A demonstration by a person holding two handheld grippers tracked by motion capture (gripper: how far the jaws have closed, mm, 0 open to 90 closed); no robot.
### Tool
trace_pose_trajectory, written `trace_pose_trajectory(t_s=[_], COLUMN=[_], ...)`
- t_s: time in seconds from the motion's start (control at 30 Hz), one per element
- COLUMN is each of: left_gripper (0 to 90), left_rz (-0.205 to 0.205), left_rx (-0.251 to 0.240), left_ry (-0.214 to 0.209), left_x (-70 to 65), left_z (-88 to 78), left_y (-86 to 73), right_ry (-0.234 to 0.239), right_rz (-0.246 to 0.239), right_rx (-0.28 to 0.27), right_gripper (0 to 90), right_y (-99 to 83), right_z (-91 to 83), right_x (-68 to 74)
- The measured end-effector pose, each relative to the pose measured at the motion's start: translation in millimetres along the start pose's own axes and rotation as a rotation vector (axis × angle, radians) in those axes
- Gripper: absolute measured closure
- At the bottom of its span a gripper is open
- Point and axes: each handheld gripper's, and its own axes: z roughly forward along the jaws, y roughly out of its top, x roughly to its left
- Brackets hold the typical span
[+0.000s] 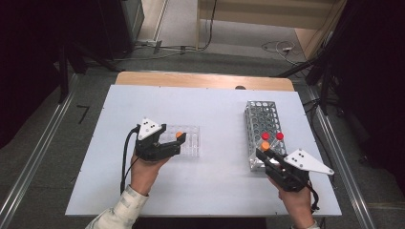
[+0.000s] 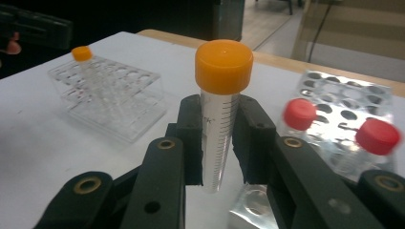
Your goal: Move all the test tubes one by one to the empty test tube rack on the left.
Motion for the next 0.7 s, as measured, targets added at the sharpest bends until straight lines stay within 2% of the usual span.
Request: trace_pose_trajectory(t_s=[0.23,0.47,0.7], left_gripper=[23.2,17.1,17.3], left_rz=[0.003,0.008,0.010], left_rx=[-0.005,0.000,0.003], left_ry=[-0.013,-0.029,-0.057], left_x=[-3.3,-7.3,-13.2], left_z=[-0.4,0.1,-2.1], left_y=[-0.1,0.3,2.2], right_ry=[0.061,0.106,0.147], right_rz=[-0.034,-0.062,-0.081], right_rx=[0.032,0.049,0.065], right_gripper=[71.3,71.3,71.3], right_y=[0.0,3.3,7.9], right_z=[20.6,40.7,58.4], right_x=[21.6,39.5,55.6])
